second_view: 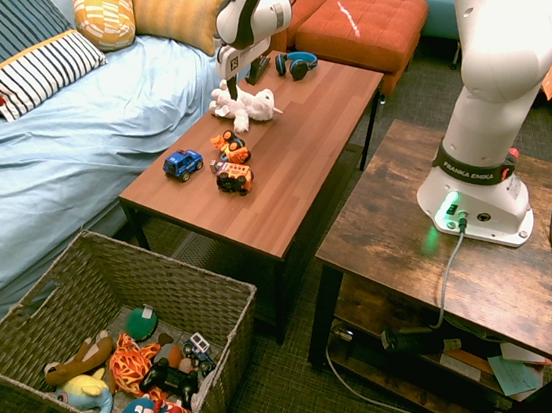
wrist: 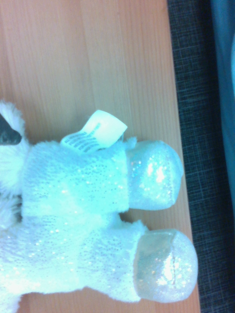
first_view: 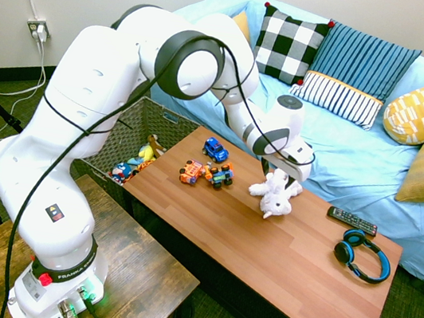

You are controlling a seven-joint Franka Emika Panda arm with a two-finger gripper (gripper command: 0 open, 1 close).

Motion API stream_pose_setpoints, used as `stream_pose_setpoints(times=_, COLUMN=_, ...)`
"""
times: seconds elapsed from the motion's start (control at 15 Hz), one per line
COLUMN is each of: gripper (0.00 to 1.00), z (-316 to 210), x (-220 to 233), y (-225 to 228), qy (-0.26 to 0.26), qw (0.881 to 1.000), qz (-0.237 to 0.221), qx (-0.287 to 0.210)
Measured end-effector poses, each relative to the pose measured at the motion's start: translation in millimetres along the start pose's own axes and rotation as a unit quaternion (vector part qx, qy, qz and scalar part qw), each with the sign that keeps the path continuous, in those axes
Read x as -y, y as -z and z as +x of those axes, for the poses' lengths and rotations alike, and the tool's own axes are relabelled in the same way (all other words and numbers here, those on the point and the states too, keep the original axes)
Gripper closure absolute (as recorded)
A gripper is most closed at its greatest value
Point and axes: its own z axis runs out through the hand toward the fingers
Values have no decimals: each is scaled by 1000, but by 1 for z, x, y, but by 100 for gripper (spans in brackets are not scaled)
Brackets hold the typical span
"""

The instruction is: Put the stuffed toy in the basket

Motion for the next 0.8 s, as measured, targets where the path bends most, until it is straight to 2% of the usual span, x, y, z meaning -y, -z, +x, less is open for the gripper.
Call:
stream_pose_setpoints(times=0.4, gripper=0, z=15, x=-1, y=-41, qy=-12, qw=1000, qz=-16, qx=20)
stream_pose_setpoints(times=0.47, gripper=100, z=16, x=-2, y=-46, qy=-15, qw=999, qz=-17, qx=24)
stream_pose_setpoints(times=0.8, gripper=100, z=18, x=-15, y=-71, qy=-24, qw=999, qz=-23, qx=41)
